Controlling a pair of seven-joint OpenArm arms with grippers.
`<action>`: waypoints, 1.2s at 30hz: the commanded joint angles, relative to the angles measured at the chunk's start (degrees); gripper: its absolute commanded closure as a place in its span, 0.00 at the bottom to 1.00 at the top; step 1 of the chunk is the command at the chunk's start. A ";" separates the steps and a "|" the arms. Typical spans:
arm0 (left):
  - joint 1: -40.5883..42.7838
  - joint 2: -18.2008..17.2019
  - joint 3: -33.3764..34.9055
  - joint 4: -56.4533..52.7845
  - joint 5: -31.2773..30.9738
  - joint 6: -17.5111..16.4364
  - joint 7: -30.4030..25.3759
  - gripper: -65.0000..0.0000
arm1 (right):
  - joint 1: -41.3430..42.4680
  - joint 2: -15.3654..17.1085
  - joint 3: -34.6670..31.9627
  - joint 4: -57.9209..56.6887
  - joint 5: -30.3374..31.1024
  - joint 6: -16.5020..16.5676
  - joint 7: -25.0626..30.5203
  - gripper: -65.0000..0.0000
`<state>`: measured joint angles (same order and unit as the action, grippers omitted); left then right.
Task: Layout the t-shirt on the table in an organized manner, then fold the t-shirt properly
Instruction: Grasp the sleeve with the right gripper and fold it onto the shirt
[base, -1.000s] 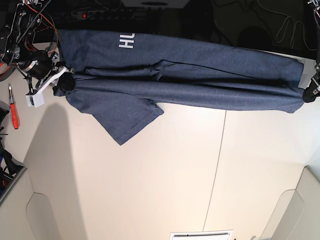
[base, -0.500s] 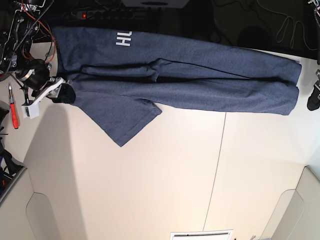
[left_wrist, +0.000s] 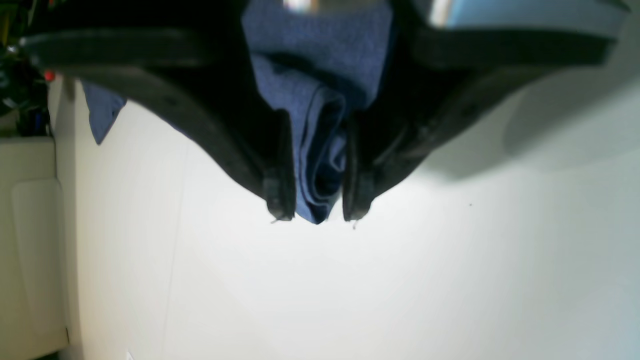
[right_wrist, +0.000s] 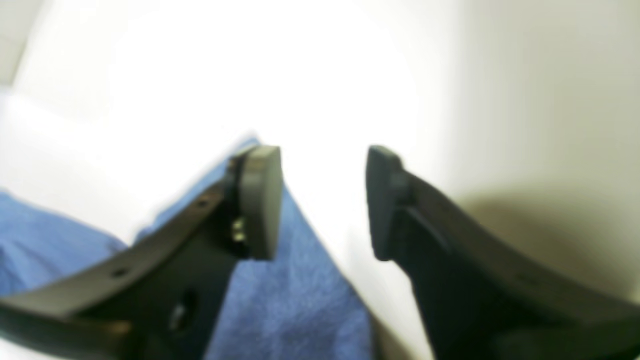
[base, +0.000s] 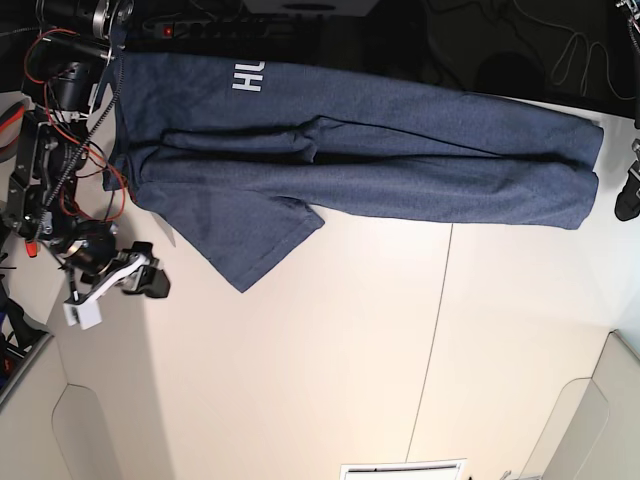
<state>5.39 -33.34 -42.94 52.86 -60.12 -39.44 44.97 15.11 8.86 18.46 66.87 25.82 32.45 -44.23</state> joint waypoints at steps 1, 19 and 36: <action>-0.33 -1.73 -0.37 0.92 -1.42 -0.56 -1.05 0.69 | 2.34 0.48 -1.38 -2.60 0.72 0.39 1.77 0.53; -0.31 -1.73 -0.37 0.92 -1.40 -0.56 -0.79 0.69 | 0.15 -2.12 -9.81 6.78 3.26 0.33 -1.95 1.00; -0.33 -1.73 -0.37 0.92 -1.84 -0.56 -0.81 0.69 | -31.91 -8.57 -17.68 38.77 13.22 0.37 -12.83 1.00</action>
<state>5.39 -33.34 -42.94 52.86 -60.55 -39.29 45.01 -17.17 0.45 0.69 104.57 37.74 32.38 -58.17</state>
